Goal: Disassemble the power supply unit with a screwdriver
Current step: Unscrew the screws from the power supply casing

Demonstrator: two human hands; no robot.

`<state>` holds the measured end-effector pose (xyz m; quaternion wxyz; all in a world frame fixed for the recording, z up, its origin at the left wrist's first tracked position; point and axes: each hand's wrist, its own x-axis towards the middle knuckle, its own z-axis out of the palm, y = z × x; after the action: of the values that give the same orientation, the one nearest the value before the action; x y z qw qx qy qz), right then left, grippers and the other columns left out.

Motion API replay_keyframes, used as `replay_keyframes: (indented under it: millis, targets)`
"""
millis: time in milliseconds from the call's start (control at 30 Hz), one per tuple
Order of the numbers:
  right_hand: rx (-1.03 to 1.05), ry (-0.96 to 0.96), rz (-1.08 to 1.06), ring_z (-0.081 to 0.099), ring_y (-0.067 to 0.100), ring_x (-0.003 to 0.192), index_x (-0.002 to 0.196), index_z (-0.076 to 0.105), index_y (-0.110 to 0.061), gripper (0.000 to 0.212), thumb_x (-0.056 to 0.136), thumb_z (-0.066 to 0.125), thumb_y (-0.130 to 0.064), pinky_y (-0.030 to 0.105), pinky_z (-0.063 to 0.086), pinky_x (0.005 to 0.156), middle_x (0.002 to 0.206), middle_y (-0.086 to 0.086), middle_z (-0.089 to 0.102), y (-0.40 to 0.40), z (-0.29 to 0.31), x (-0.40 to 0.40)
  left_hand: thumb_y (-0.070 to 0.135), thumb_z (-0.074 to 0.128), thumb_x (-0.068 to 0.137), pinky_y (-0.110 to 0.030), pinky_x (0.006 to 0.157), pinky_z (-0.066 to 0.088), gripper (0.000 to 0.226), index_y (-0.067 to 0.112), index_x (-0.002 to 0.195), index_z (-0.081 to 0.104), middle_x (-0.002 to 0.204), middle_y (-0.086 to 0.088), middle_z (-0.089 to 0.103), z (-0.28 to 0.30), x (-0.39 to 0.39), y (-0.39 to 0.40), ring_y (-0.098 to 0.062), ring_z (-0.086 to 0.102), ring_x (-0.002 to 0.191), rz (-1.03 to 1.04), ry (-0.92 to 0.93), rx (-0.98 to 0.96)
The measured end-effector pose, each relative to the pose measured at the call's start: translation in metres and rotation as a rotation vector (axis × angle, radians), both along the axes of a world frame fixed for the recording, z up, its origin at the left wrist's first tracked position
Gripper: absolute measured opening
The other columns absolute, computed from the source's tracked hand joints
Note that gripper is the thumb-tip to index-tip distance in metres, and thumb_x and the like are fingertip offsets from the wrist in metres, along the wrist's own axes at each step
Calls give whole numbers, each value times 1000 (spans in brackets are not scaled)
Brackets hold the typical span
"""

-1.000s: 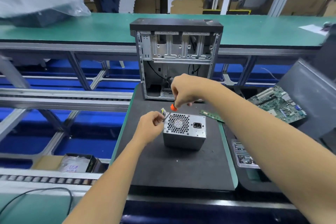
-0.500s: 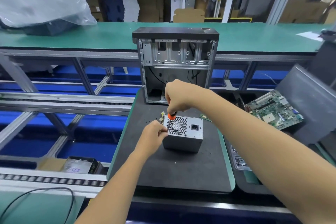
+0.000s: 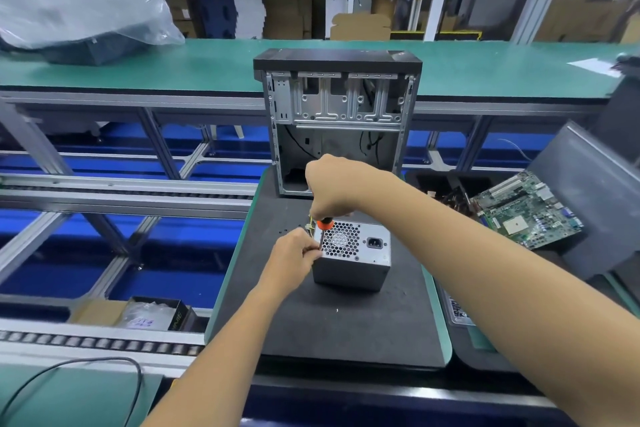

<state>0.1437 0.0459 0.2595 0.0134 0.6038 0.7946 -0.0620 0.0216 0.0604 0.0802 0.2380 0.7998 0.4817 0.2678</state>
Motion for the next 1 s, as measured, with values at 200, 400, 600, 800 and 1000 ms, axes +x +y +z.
replay_keyframes:
  millis: [200,400,600,800,1000]
  targets:
    - [-28,-69,-18,43,15,39,56,43,-10,24,75,58,-12,20,35,42,18,-6,32,4,4,-5,0,63,86,-22,66,53,25,22,76,68,84,4,59,1,-9,6,-6,58,63,-28,-121,-153]
    - [-47,-135,73,45,18,54,60,50,-14,22,71,68,-10,24,36,46,57,0,50,5,6,-5,6,68,84,-13,64,43,23,27,77,69,85,8,62,-1,-12,8,-7,58,67,-11,-165,-172]
    - [-105,-127,25,58,18,51,59,57,-8,17,72,64,-15,21,38,45,41,0,58,9,8,-6,13,74,79,-9,63,41,8,21,80,73,85,9,57,2,-12,11,-8,54,67,-75,-54,-125]
    - [-196,3,-250,50,14,26,74,60,-4,17,81,47,-11,18,43,46,54,10,65,12,10,-14,17,77,77,-9,63,41,8,22,77,73,84,10,56,2,-12,14,-10,52,69,-70,-78,-148]
    - [-278,46,-229,58,20,34,80,66,0,31,87,39,-13,22,53,55,67,16,71,12,10,-18,11,78,75,-21,69,46,11,20,74,72,83,6,58,0,-12,17,-15,56,72,-96,-70,-123]
